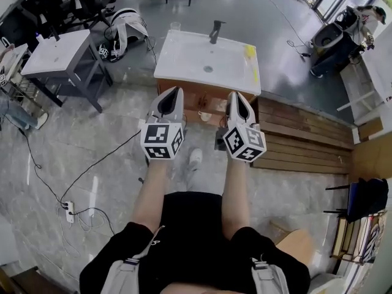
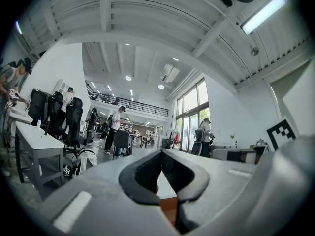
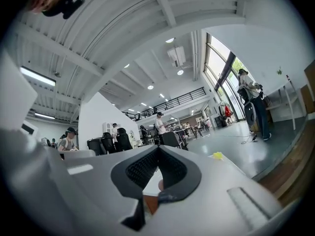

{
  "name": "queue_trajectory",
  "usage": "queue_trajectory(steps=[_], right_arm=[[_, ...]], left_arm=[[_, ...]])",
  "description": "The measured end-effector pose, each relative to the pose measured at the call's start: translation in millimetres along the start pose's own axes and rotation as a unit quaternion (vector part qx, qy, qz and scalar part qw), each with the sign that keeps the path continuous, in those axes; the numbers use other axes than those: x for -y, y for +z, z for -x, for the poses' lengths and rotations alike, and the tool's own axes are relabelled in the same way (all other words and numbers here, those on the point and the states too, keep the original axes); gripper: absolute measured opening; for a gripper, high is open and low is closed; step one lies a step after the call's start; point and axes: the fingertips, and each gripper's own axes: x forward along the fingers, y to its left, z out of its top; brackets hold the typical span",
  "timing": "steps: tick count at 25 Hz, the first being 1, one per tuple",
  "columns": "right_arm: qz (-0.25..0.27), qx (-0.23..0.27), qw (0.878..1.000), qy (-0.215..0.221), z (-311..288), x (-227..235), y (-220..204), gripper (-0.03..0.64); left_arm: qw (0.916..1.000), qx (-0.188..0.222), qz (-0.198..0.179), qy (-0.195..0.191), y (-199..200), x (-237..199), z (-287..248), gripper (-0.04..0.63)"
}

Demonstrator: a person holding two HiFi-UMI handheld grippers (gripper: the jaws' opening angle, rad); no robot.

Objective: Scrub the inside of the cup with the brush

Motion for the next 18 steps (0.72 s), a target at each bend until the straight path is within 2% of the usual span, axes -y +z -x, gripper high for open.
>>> queue_trajectory(steps=[9,13,18], right_arm=[[-0.033,-0.003,0.999,0.042,-104,35,-16,0.000],[-0.063,-0.014,0.997,0.040,-152,64,-25,0.000],[-0.069,-0.026,0.996,0.051,-209,91,-25,0.000]], left_arm=[[0.9994,-0.011,-0.021,0.025,-21,-32,-93,-0.003],[0.9989,-0.027,-0.027,0.028,-32,-44,-137,-0.003],[0.9989,-0.025,-0.014,0.036,-35,-59,-194,-0.003]])
